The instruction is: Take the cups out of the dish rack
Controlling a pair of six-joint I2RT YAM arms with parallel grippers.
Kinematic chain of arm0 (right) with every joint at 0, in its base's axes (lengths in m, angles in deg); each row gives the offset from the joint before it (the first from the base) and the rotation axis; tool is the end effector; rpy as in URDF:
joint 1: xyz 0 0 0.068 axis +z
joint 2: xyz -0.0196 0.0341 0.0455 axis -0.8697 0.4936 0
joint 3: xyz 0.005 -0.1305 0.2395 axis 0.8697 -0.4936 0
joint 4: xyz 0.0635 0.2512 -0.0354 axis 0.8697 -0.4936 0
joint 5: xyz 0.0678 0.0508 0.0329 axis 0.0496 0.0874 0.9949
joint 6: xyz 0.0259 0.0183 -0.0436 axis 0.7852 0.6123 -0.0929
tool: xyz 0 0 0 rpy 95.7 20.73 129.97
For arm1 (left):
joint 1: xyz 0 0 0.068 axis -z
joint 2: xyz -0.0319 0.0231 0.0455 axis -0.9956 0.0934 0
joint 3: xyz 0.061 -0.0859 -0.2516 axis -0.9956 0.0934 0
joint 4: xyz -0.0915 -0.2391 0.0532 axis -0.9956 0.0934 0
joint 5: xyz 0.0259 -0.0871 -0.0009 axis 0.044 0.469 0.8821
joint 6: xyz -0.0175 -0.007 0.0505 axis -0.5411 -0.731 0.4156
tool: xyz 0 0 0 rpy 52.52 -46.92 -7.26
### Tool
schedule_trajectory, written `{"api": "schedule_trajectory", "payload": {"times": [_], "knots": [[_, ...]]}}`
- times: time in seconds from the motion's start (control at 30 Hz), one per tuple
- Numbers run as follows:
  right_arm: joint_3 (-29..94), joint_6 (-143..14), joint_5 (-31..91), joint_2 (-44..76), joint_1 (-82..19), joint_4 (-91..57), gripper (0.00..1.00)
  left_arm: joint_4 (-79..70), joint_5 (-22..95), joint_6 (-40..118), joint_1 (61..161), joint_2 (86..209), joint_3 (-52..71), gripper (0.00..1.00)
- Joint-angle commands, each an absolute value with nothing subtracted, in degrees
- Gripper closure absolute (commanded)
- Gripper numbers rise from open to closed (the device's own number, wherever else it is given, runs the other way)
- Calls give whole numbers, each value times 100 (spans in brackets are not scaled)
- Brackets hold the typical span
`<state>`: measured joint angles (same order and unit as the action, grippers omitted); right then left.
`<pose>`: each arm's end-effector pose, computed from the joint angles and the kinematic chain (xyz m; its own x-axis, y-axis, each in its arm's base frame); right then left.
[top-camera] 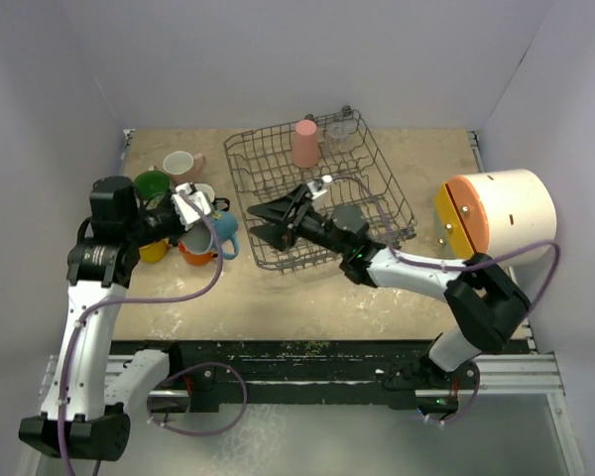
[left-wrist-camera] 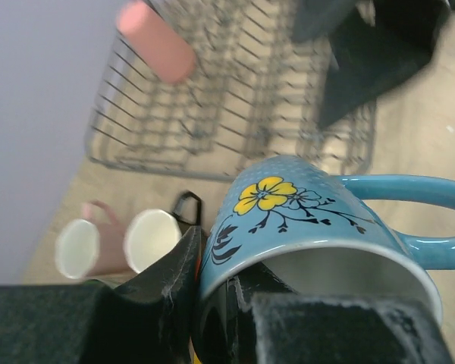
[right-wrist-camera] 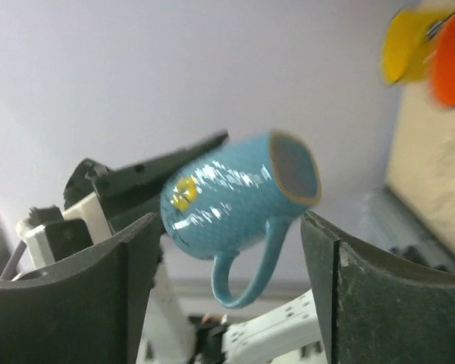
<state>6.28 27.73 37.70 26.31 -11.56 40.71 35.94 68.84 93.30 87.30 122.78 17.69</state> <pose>0.2256 0.2727 0.2865 -0.9099 0.4059 0.0858 -0.0256 -0.2614 0.9649 0.1663 -0.0310 0.3909 0.1208 0.5077 -0.8531 0.7433 0.5234 0.4167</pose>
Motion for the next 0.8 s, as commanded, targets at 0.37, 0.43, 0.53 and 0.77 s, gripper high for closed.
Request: {"api": "schedule_trajectory", "payload": {"times": [0.37, 0.43, 0.53, 0.77], "knots": [[1153, -982, 3037, 560, -3300, -1081, 12, 5889, 6770, 10564, 8903, 13818, 1718, 100], [1200, -1114, 2944, 476, -3340, -1255, 11, 5667, 6415, 10459, 9013, 13995, 1876, 100], [1241, -1233, 2808, 399, -3354, -1445, 11, 5295, 5774, 10160, 9198, 14356, 2007, 100], [1347, -1461, 2622, 424, -3374, -1701, 8, 4939, 4976, 9614, 9301, 15272, 1949, 100]]}}
